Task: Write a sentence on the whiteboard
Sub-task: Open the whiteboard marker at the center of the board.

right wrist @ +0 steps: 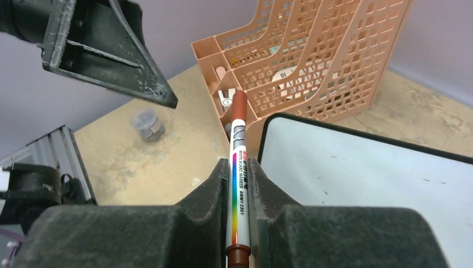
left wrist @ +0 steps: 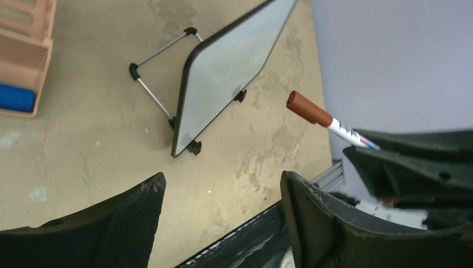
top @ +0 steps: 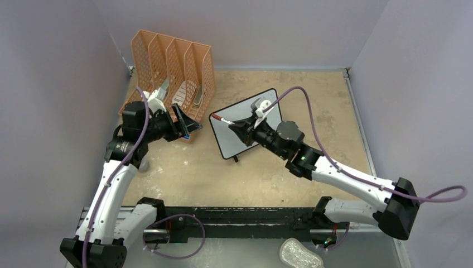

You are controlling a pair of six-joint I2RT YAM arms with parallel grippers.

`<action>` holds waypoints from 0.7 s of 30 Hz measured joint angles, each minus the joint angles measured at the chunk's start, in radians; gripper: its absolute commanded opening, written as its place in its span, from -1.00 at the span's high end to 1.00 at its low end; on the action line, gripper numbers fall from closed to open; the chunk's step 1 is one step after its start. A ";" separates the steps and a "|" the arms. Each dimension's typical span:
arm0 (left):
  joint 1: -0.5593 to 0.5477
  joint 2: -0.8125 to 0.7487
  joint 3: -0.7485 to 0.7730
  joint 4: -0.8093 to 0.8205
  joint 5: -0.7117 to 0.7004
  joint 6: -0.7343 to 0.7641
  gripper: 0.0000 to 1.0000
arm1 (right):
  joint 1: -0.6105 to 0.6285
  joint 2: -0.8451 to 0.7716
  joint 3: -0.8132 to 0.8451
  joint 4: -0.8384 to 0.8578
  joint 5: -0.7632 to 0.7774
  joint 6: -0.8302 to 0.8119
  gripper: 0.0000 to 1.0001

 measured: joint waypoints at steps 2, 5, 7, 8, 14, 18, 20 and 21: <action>0.000 0.006 0.000 0.032 0.051 0.088 -0.49 | -0.039 -0.035 -0.005 -0.037 -0.068 -0.007 1.00; 0.000 0.024 0.000 0.081 0.146 0.212 -0.50 | -0.089 -0.070 -0.008 -0.096 -0.172 -0.025 1.00; 0.000 0.037 0.000 0.104 0.207 0.278 -0.50 | -0.115 -0.082 -0.008 -0.132 -0.239 -0.040 1.00; 0.000 0.043 0.000 0.117 0.240 0.312 -0.50 | -0.124 -0.084 -0.008 -0.146 -0.268 -0.046 1.00; -0.009 0.067 0.000 0.159 0.426 0.510 -0.51 | -0.158 -0.091 -0.008 -0.235 -0.438 -0.101 1.00; -0.033 0.070 -0.007 0.188 0.527 0.602 -0.51 | -0.169 -0.091 -0.005 -0.279 -0.526 -0.134 1.00; -0.038 0.070 -0.013 0.199 0.567 0.634 -0.51 | -0.174 -0.090 0.001 -0.301 -0.554 -0.151 1.00; -0.039 0.070 -0.018 0.202 0.586 0.649 -0.50 | -0.174 -0.090 0.008 -0.315 -0.566 -0.160 1.00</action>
